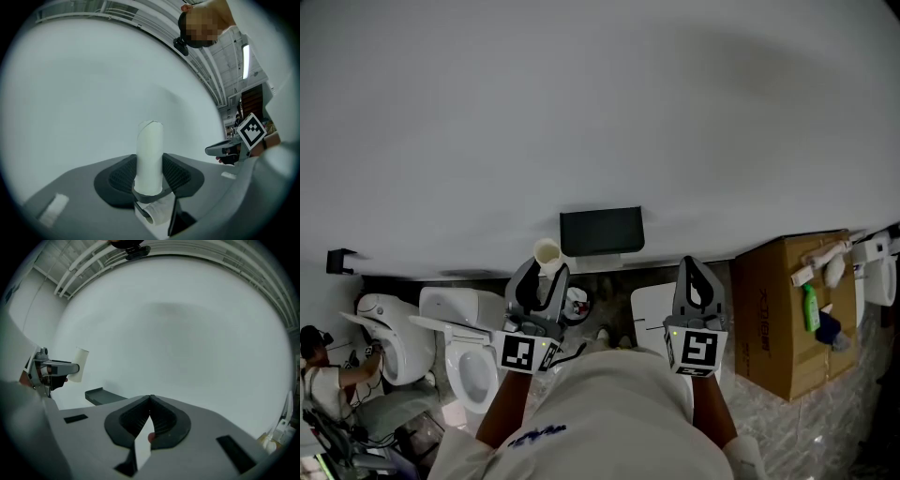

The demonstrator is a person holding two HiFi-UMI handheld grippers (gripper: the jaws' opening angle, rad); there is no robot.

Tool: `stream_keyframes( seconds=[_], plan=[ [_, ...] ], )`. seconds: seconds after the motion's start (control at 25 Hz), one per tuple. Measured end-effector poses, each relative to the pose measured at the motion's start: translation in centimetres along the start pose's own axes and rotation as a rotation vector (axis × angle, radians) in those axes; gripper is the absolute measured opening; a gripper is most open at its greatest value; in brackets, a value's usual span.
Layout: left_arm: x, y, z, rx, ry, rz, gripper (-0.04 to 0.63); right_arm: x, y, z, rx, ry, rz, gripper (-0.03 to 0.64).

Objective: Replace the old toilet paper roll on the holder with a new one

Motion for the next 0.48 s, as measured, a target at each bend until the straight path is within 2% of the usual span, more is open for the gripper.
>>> stream_keyframes(
  seconds=[0.48],
  plan=[
    [0.11,0.03,-0.11,0.011,-0.003,-0.006,0.176,-0.41,0.11,-0.57,-0.036,-0.005,-0.01,0.003]
  ],
)
Point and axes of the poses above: the fingertips, and each gripper's own axes: y forward along the fingers, z to its right, x out of its underside, the point moved 10 cm from there along -y, backward along the fingers, and after that the axes turned 2 degrees about x, right-handed, at the moved point
